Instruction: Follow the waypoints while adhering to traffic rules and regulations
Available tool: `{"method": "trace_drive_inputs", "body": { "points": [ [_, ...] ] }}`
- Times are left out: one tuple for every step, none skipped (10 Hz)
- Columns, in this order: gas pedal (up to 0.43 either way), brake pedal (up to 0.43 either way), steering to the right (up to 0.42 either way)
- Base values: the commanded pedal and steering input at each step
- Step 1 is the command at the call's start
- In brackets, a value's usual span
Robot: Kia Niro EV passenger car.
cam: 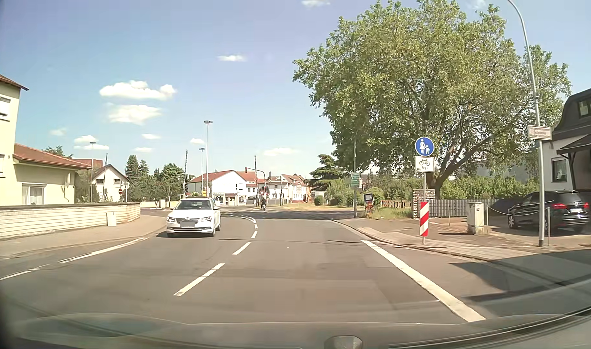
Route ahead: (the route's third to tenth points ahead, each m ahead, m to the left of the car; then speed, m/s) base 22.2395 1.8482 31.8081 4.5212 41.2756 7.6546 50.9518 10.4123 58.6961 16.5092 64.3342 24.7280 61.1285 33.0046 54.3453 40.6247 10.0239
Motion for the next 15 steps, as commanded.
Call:
{"method": "trace_drive_inputs", "body": {
  "points": [
    [0.000, 0.189, -0.016],
    [0.000, 0.189, -0.019],
    [0.000, 0.189, -0.022],
    [0.000, 0.189, -0.026],
    [0.000, 0.189, -0.029],
    [0.000, 0.189, -0.032],
    [0.000, 0.189, -0.034],
    [0.000, 0.195, -0.035],
    [0.000, 0.195, -0.035],
    [0.000, 0.195, -0.035],
    [0.000, 0.195, -0.036],
    [0.000, 0.195, -0.036],
    [0.000, 0.201, -0.038],
    [0.000, 0.201, -0.039],
    [0.000, 0.207, -0.042]
  ]
}}
